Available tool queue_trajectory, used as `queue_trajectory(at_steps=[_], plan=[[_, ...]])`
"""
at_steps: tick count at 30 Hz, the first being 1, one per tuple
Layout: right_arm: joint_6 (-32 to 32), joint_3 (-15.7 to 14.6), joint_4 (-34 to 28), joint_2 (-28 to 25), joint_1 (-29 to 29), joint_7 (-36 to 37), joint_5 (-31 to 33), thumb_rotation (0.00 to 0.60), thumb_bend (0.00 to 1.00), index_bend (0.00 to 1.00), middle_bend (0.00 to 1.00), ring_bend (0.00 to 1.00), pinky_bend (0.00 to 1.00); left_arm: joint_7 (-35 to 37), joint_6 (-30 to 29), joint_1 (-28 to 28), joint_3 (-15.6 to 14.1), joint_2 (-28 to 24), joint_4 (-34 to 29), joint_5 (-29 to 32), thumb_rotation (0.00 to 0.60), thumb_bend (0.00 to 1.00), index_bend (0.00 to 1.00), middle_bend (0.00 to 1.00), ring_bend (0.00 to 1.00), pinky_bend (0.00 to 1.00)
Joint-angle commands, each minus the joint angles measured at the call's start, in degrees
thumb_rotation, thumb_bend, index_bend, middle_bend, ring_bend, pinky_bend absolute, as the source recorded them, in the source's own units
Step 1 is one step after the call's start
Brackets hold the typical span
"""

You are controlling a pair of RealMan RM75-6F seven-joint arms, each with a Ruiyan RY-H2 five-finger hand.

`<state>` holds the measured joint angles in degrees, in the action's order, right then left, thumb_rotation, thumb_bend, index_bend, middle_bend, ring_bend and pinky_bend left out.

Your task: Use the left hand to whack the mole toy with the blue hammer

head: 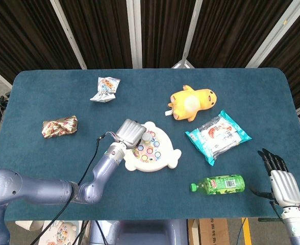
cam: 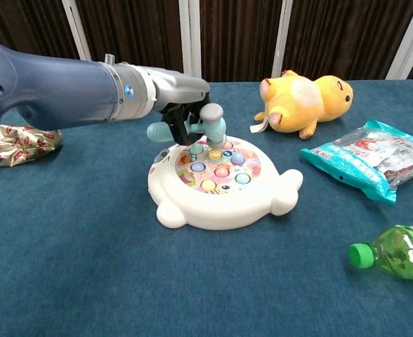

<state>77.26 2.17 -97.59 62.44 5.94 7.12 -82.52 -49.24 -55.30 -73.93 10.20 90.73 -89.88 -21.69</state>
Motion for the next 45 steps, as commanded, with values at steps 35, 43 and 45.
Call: queue_trajectory(at_steps=[35,43,45], plan=[[0.28,-0.26,0.20,0.45,-0.34,-2.66,0.11,0.600,0.19,0.00,0.00,0.00,0.00,16.70,-5.73,26.24,-17.65,-14.43,-11.06,-27.08,0.600,0.70,0.62,0.49,0.38,0.54],[-0.07,-0.46,0.15,0.36,-0.17,-2.54,-0.24,0.600,0.19,0.00,0.00,0.00,0.00,14.67,-5.10,26.89,-16.64,-10.95,-8.18,-26.29,0.600,0.69,0.60,0.48,0.38,0.54],[-0.09,-0.53,0.11,0.34,-0.18,-2.47,-0.35,0.600,0.19,0.00,0.00,0.00,0.00,14.04,-5.04,26.93,-16.49,-10.36,-7.79,-26.19,0.600,0.69,0.60,0.48,0.38,0.54]])
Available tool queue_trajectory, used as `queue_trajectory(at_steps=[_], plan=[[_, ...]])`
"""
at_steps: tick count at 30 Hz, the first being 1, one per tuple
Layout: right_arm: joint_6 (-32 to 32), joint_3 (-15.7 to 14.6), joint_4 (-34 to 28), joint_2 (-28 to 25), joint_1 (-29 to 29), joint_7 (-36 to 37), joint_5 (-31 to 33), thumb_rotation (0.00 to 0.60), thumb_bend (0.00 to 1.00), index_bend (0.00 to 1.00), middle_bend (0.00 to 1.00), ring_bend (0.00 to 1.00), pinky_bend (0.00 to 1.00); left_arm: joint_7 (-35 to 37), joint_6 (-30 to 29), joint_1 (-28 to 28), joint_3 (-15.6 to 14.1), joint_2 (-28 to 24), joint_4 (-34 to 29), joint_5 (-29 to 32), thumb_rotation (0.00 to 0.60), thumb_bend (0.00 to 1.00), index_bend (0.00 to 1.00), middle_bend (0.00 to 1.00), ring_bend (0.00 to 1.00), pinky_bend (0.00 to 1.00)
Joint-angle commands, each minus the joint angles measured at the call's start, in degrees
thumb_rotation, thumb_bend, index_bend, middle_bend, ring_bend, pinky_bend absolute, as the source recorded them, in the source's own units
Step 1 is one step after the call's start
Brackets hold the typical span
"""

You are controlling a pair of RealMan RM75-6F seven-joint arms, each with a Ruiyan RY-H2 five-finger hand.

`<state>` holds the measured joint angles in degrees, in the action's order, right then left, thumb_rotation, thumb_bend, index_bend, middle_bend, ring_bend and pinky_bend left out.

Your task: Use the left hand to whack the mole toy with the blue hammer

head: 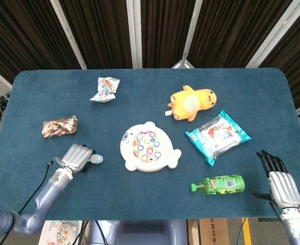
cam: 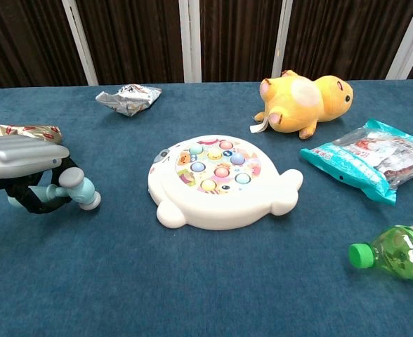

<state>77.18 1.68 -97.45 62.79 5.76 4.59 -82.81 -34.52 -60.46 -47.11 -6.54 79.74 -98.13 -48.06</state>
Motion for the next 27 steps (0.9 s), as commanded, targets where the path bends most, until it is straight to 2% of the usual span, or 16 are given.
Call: queue_trajectory(at_steps=[1,15,27], plan=[[-0.03,-0.07,-0.04,-0.03,0.00,0.08,-0.10,0.600,0.19,0.00,0.00,0.00,0.00,-1.09,0.12,0.10,0.30,0.91,0.65,0.15,0.600,0.69,0.59,0.47,0.38,0.54],[0.08,-0.24,-0.15,-0.19,-0.11,0.29,-0.33,0.600,0.19,0.00,0.00,0.00,0.00,-4.02,-0.49,1.43,1.76,4.18,2.78,0.63,0.600,0.63,0.53,0.44,0.36,0.53],[0.26,-0.40,-0.13,-0.33,-0.19,0.57,-0.76,0.600,0.19,0.00,0.00,0.00,0.00,-7.31,-2.40,2.71,2.27,6.15,4.48,1.14,0.600,0.48,0.44,0.39,0.33,0.49]])
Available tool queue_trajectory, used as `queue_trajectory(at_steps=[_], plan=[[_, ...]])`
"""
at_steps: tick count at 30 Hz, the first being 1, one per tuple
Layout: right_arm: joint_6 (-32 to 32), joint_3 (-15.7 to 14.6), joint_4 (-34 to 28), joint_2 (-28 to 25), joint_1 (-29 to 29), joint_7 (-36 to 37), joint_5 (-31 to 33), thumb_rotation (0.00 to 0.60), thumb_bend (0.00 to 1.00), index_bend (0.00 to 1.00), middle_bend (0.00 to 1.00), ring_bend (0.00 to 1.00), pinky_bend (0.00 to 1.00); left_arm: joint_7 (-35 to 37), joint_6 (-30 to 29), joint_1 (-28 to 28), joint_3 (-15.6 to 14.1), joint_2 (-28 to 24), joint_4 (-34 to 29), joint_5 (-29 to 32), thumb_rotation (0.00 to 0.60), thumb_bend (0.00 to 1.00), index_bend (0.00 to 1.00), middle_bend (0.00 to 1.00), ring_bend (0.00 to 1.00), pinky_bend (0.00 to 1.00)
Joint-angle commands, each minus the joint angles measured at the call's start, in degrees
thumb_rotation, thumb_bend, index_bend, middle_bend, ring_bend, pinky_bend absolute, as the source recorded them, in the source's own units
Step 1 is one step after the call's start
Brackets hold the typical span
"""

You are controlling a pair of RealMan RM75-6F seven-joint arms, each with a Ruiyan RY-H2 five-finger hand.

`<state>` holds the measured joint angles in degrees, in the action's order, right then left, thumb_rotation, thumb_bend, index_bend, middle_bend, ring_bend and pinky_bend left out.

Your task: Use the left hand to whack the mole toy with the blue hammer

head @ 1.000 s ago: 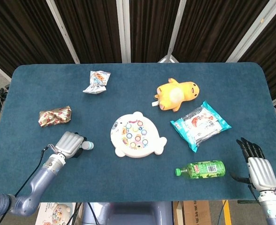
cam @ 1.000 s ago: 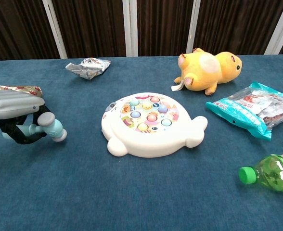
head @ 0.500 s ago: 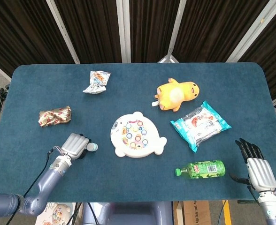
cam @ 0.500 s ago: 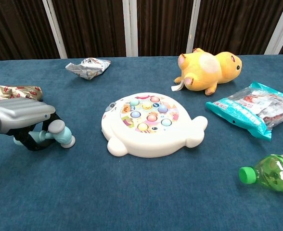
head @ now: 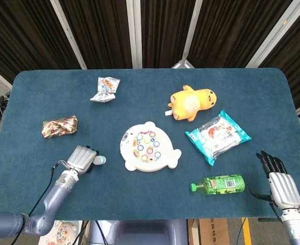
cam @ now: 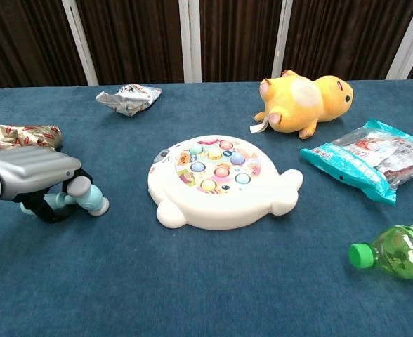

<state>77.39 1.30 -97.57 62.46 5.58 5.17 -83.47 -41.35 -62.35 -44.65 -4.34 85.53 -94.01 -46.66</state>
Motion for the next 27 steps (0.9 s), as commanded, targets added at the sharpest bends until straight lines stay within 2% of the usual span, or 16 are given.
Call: queue_trajectory(at_steps=[1,11,24,27], plan=[[0.10,-0.05,0.00,0.01,-0.01,0.00,-0.23,0.600,0.19,0.00,0.00,0.00,0.00,-0.62,-0.94,0.47,0.20,0.58,0.56,-0.50,0.600,0.47,0.43,0.38,0.33,0.48],[0.23,-0.20,-0.06,0.05,-0.05,0.33,-0.62,0.600,0.19,0.00,0.00,0.00,0.00,-1.79,-2.36,1.73,1.30,1.08,1.06,-0.50,0.600,0.37,0.36,0.34,0.30,0.45],[0.18,-0.34,-0.17,0.05,-0.06,0.19,-0.72,0.600,0.19,0.00,0.00,0.00,0.00,-3.05,-4.14,2.52,3.47,1.85,0.85,-0.85,0.600,0.36,0.34,0.33,0.30,0.44],[0.14,-0.33,-0.20,0.04,-0.05,0.21,-0.66,0.600,0.19,0.00,0.00,0.00,0.00,-2.54,-4.27,2.77,4.48,1.80,0.22,-0.22,0.600,0.31,0.33,0.33,0.30,0.44]])
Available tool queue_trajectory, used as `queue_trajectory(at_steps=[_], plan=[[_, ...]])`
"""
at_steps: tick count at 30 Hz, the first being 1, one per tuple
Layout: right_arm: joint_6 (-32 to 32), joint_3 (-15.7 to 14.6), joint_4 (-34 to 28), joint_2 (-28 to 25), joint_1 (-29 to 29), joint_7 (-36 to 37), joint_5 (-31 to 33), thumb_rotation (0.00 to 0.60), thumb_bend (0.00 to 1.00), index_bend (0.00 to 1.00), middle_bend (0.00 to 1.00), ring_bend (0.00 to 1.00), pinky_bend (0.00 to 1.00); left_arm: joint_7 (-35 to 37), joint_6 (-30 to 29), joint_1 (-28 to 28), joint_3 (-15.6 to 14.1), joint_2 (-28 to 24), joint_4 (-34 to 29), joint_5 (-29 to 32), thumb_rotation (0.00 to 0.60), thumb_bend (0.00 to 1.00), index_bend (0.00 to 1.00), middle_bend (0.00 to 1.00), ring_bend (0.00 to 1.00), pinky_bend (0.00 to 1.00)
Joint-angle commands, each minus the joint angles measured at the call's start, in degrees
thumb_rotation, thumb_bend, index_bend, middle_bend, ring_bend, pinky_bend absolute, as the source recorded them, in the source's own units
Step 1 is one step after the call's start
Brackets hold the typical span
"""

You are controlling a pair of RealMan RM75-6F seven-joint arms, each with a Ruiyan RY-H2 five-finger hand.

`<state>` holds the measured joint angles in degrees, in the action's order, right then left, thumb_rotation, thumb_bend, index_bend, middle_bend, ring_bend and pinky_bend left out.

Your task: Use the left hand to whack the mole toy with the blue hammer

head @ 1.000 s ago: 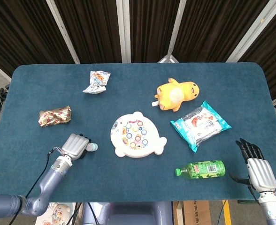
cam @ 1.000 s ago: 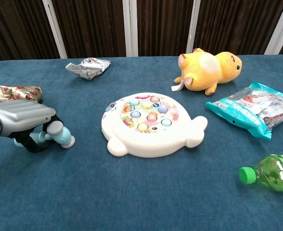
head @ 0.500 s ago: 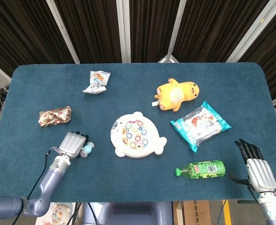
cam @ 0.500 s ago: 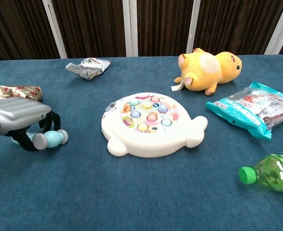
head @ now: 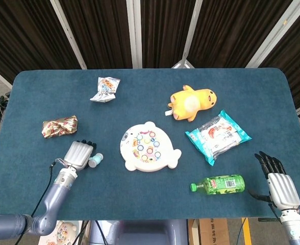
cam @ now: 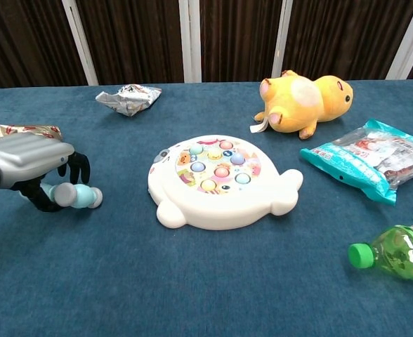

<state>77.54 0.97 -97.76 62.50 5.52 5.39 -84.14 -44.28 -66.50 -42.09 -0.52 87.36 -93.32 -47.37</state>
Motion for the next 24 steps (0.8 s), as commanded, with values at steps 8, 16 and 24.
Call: queue_trajectory(at_steps=[8,16,24], plan=[[-0.08,-0.02,-0.08,-0.04,0.02,-0.08,0.06,0.600,0.19,0.00,0.00,0.00,0.00,-0.52,-0.98,0.57,1.75,0.20,-0.66,1.22,0.600,0.23,0.32,0.33,0.30,0.44],[-0.17,-0.05,-0.09,-0.01,0.04,-0.27,0.12,0.600,0.19,0.00,0.00,0.00,0.00,-0.08,-1.72,1.12,2.58,0.84,0.01,0.23,0.600,0.22,0.32,0.33,0.30,0.44],[-0.23,-0.04,-0.17,-0.01,0.07,-0.35,0.19,0.600,0.19,0.00,0.00,0.00,0.00,-0.12,-2.26,1.42,3.49,0.49,-0.08,-0.45,0.600,0.22,0.32,0.33,0.30,0.44]])
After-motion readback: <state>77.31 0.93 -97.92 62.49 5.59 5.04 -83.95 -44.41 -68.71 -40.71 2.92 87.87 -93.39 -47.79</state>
